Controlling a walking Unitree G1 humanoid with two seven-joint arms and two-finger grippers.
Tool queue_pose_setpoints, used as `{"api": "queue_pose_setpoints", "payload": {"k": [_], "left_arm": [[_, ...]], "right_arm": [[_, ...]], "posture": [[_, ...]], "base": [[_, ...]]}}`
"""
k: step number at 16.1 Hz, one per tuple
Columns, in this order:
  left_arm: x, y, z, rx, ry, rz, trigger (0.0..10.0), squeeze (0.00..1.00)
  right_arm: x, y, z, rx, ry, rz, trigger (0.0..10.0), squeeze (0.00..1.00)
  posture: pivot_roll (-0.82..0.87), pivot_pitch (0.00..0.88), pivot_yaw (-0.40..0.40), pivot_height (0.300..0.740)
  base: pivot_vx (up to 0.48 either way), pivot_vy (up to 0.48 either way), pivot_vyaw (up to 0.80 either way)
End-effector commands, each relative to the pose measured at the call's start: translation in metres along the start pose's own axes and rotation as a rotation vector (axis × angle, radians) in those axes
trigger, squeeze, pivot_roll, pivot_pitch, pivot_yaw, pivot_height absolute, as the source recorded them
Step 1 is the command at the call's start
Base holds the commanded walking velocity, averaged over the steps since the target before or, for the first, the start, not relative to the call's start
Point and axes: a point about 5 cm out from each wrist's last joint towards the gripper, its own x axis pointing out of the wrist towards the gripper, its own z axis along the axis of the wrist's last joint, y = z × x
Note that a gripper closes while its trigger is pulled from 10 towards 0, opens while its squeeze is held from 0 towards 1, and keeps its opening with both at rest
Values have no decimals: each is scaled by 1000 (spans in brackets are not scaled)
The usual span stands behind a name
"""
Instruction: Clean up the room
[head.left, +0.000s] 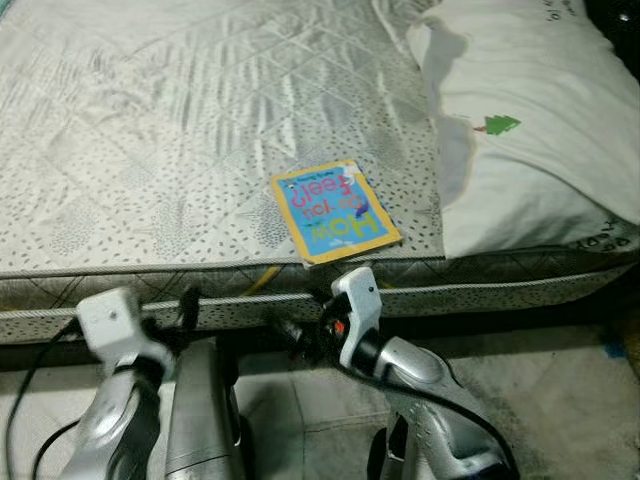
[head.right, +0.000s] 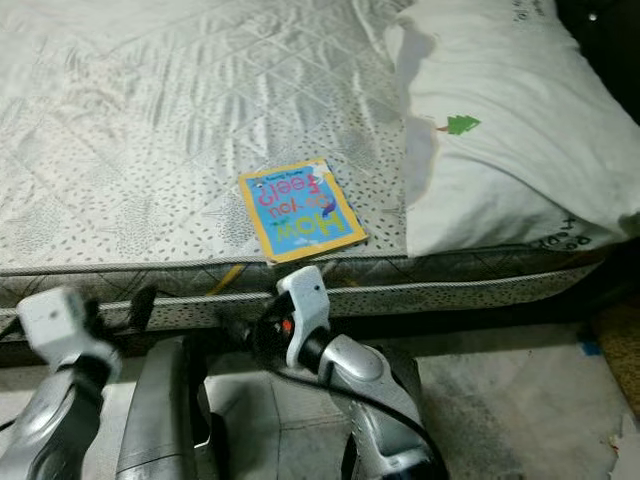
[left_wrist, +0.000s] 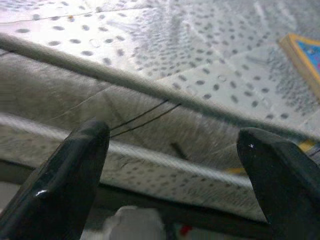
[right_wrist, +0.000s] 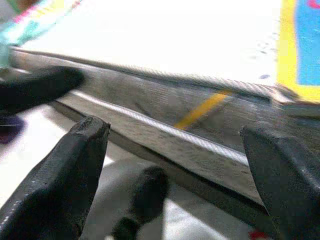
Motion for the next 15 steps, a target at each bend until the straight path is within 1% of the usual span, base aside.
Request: {"api": "queue_pose_setpoints", "payload": {"k": [1,2,3,5,6,8,12,15], "left_arm": [[-11,4,2,15,12,13,10000,0],[-23,8,0,13,34,28,10000,0],[-29,10,-3,14,56,40,10000,0],[-35,12,-4,18,67,49,10000,0],[-38,13,-2,25,71,48,10000,0],[-36,14,0,34,77,43,10000,0],[-33,7,2,26,92,0,10000,0],[-33,4,1,17,99,-17,10000,0]], "right_arm": [[5,1,-5,1,-2,-19,10000,0],[11,0,-9,-29,13,-28,10000,0],[14,-2,-9,-34,3,-45,10000,0],[18,-3,-7,-39,-16,-62,10000,0],[21,-10,-4,-54,-39,-106,10000,0],[23,-16,-2,-64,-60,-145,10000,0],[23,-28,4,-83,-105,-217,10000,0],[25,-27,4,-80,-117,-221,10000,0]], "posture": [[78,269,-39,490],[94,274,-43,490],[102,276,-45,490],[115,279,-50,490],[124,282,-50,490],[123,284,-44,490],[112,290,-35,490],[108,289,-36,490]], "base": [[0,0,0],[0,0,0],[0,0,0],[0,0,0],[0,0,0],[0,0,0],[0,0,0],[0,0,0]]}}
